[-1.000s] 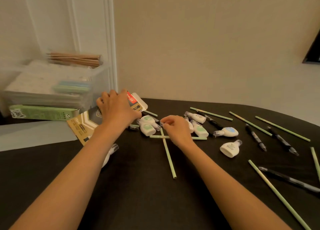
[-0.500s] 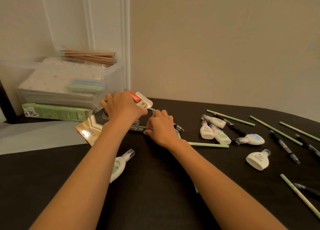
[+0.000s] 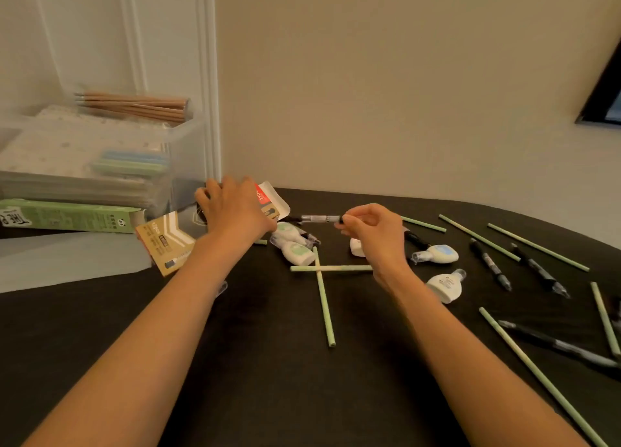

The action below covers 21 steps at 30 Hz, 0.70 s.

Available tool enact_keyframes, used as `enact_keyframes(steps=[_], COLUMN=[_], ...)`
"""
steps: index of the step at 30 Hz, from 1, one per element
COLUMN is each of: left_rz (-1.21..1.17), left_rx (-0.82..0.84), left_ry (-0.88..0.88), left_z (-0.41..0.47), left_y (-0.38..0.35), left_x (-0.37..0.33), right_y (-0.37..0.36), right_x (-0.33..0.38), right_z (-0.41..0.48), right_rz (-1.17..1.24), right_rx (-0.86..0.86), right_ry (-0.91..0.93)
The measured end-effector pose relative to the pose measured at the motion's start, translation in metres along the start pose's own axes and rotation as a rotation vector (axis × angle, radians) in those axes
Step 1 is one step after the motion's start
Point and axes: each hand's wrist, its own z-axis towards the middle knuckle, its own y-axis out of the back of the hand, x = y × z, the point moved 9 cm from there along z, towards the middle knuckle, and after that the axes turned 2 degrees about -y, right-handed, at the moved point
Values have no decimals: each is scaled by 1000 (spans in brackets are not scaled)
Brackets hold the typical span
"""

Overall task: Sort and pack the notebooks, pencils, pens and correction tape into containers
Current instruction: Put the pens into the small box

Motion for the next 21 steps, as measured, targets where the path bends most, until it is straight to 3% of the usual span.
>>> enact_keyframes(steps=[4,10,17,21], left_rz=[17,4,-126,-168], left_rx=[31,107,281,297], left_ry=[-57,-156,-434,-479], left_z=[-3,-7,-25,-27], left_y=[-2,-6,-17,-17], left_x=[-12,-24,-62,-66], right_y=[35,54,14,-6], right_x=[-20,-21,-9,2], right_z=[-3,-2,-12,-16], right_rz=[262,475,425,160], right_rx=[-95,-211,16,119], right_ry=[-144,-142,-65,15])
